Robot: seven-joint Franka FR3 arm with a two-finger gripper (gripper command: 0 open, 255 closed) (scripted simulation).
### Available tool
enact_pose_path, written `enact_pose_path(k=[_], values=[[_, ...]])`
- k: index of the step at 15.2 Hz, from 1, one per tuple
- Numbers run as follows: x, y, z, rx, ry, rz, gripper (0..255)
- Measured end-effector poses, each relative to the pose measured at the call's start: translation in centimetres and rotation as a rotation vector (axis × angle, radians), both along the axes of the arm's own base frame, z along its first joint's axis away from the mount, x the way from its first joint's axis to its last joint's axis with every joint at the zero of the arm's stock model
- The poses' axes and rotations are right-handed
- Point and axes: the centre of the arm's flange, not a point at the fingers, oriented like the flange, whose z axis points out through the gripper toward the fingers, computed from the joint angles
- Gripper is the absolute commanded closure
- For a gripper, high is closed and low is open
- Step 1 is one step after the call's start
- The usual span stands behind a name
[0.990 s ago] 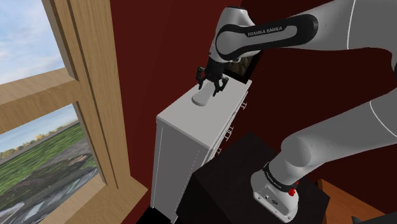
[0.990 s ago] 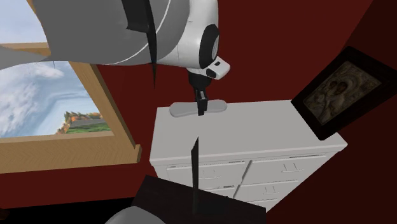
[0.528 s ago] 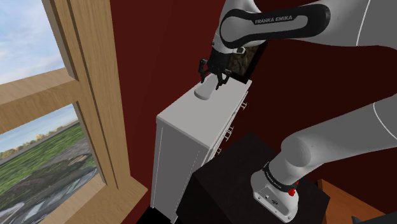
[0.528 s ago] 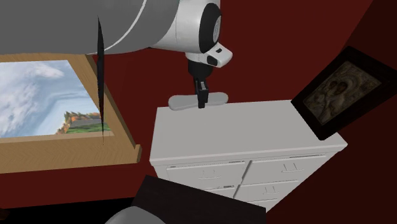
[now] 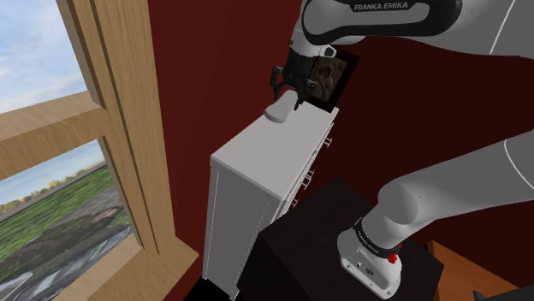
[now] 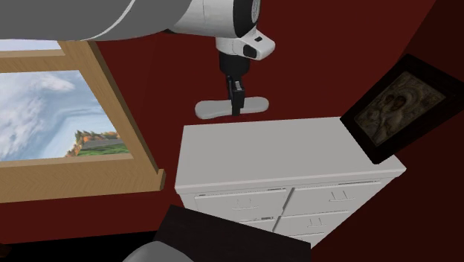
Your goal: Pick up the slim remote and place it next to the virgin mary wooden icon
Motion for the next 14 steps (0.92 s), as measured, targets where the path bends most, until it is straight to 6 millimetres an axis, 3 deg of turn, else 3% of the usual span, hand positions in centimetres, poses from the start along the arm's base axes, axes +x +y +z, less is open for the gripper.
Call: enact_pose_path(k=[14], values=[[0.0,0.2,7.3,0.000,0.000,0.000,255]])
